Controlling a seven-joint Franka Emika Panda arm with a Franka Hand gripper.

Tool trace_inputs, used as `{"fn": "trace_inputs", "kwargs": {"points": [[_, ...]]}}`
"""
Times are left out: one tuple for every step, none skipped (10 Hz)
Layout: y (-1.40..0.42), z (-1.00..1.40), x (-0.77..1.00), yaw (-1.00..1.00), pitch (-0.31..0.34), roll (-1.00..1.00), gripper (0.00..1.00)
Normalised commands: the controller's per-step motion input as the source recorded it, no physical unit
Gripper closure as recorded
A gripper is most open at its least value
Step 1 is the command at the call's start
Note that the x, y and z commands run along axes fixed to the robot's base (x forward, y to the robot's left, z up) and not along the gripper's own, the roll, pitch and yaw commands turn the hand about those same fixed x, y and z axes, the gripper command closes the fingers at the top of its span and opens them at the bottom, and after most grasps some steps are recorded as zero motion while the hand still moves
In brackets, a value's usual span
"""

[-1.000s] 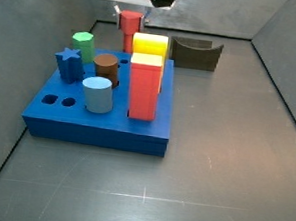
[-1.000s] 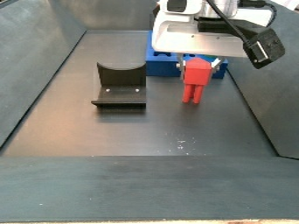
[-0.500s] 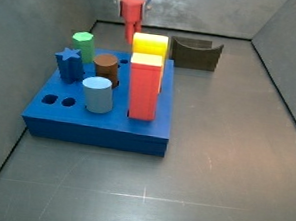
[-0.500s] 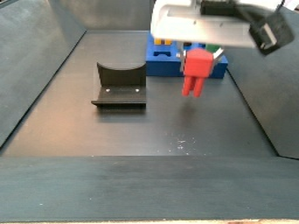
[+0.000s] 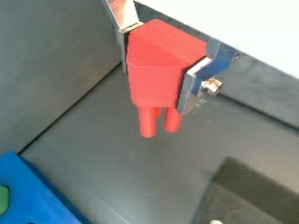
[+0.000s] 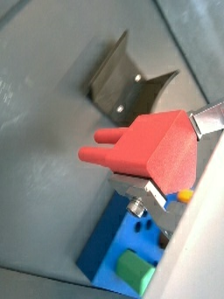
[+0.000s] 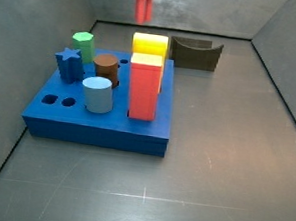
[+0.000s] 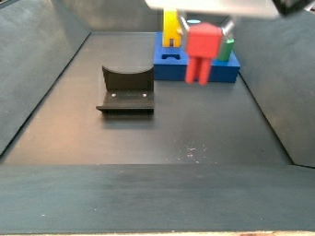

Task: Pick up the 3 prong object. Move up. Move to above the board. Insert the 3 prong object.
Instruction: Move to above the board.

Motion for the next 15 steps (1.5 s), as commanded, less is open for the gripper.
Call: {"fn": "trace_inputs", "kwargs": {"points": [[0.20,0.87,0.32,-0.11,0.149,0.00,1.00],[0.16,0.74,0.25,-0.09,0.121,0.00,1.00],[0.09,0.52,0.12,-0.07,0.093,0.01,1.00],[0.07,0.41,0.08,-0.06,0.080,0.02,1.00],[-1.00,0.38,0.06,0.68,0.178,0.25,1.00],[-1.00,0.36,0.06,0.67,0.175,0.25,1.00],[-1.00,0.36,0.06,0.45,0.139,0.24,1.00],[-1.00,0.37,0.06,0.28,0.107,0.14,1.00],[-1.00,0.37,0.06,0.13,0.082,0.10,1.00],[-1.00,0.37,0.06,0.09,0.073,0.09,1.00],[-1.00,0.38,0.06,0.04,0.058,0.06,1.00],[-1.00,0.38,0.07,0.03,0.053,0.05,1.00],[-1.00,0.39,0.07,0.01,0.049,0.02,1.00],[-1.00,0.39,0.07,0.01,0.046,0.01,1.00],[-1.00,0.40,0.08,0.01,0.057,0.01,1.00]]}}
